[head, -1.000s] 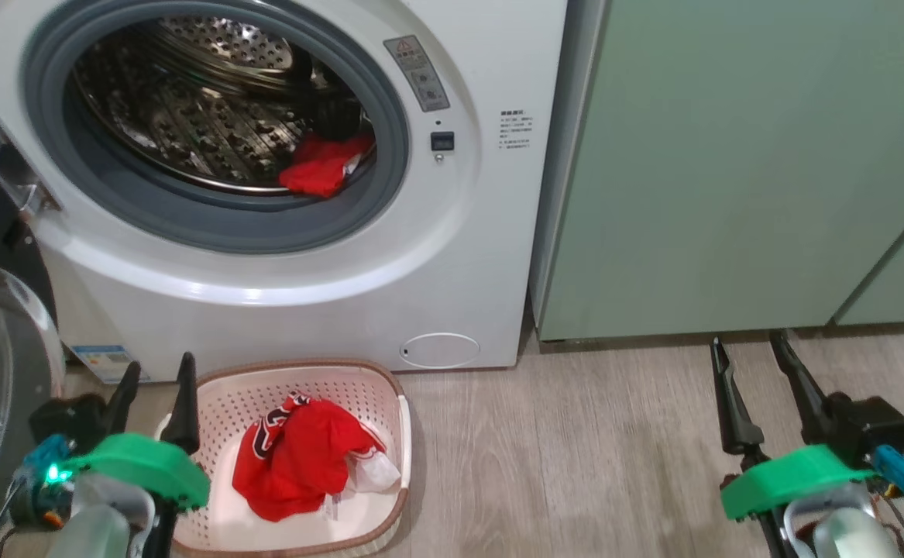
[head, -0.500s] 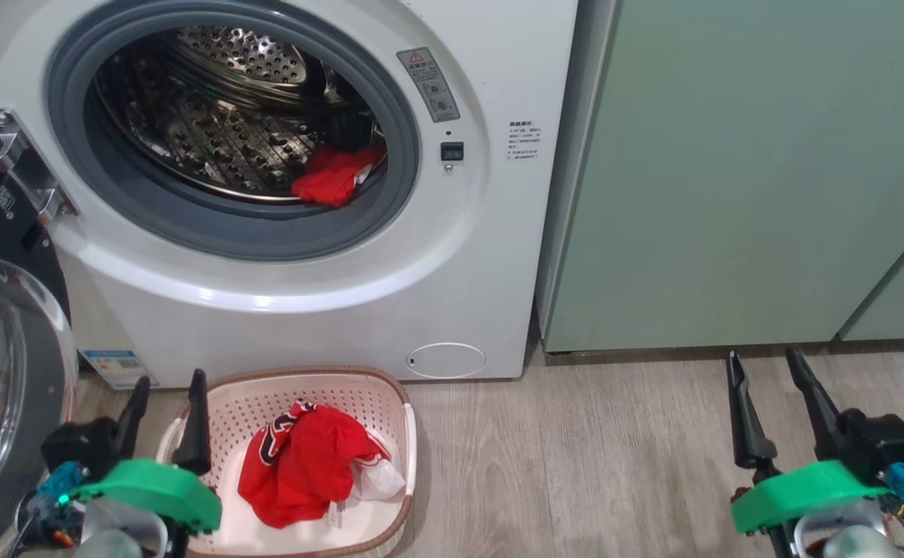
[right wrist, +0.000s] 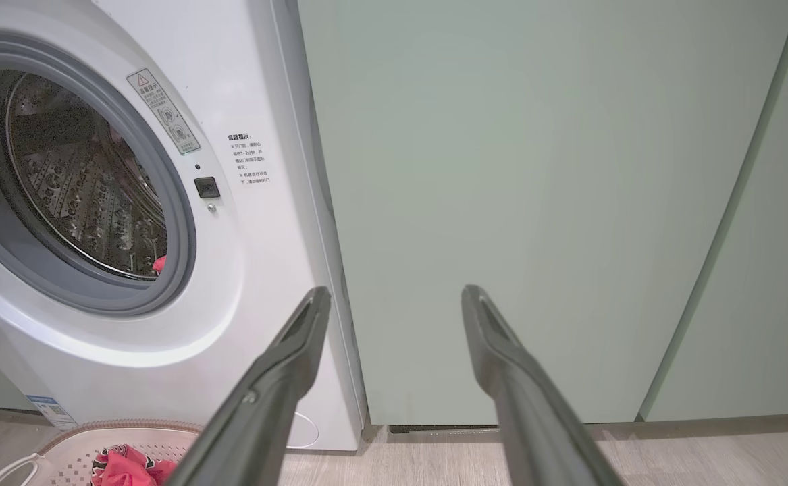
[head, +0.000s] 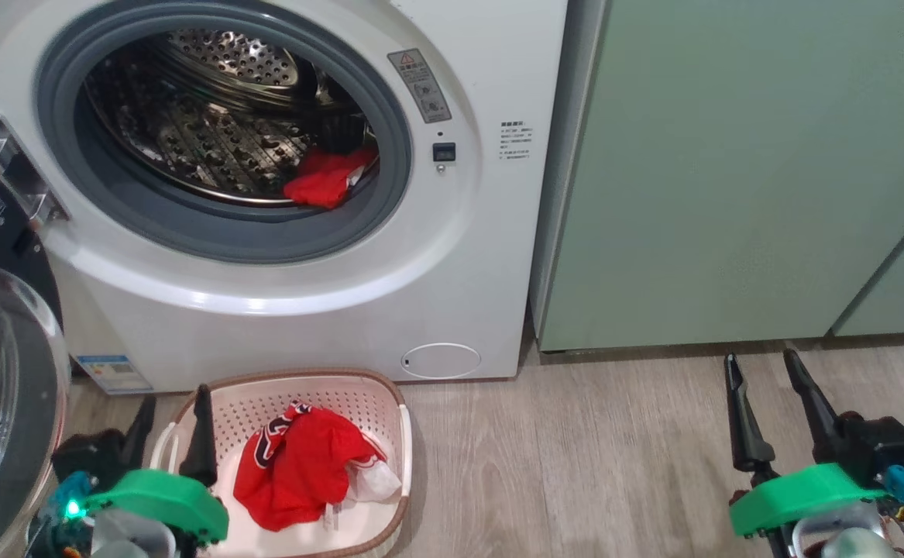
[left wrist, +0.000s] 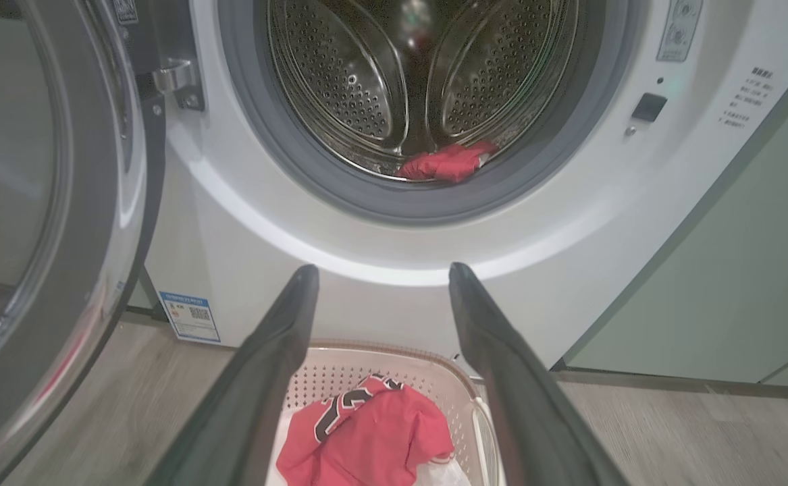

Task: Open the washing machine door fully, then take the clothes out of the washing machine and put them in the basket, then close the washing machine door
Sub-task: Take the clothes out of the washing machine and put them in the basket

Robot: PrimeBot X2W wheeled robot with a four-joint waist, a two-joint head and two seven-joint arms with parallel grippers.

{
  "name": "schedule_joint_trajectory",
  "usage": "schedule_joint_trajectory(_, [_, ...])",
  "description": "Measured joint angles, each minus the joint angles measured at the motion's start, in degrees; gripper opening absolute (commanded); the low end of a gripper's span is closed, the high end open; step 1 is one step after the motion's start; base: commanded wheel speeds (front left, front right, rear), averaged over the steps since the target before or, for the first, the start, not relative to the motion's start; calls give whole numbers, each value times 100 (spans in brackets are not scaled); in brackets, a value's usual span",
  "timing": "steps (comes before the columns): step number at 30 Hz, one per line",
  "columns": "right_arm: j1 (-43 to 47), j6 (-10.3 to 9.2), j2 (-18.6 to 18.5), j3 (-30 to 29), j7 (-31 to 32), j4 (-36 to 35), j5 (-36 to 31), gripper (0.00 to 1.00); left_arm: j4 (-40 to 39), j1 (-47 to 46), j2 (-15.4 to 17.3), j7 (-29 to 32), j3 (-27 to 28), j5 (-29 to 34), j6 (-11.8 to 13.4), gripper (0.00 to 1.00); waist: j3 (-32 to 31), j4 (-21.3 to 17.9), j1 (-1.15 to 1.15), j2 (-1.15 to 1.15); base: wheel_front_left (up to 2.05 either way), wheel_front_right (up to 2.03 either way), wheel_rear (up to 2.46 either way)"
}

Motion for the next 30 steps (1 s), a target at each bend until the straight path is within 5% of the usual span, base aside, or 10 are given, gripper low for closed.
schedule_joint_trajectory(10, [-8,0,-23,144,0,18,0,100,781,-870,-18,758,-487,-308,0,100,247,-242,0,0,0,0,0])
schedule_joint_trajectory(21, [-564,0,-35,227,0,-45,0,100,1573,-3375,143,2481,-623,-786,10,100,1115,-563,0,0,0,0,0])
schedule_joint_trajectory(30, [-1265,0,-10,409,0,-99,0,100,2625,-5279,588,3144,-444,-928,182,100,2088,-1014,0,0,0,0,0])
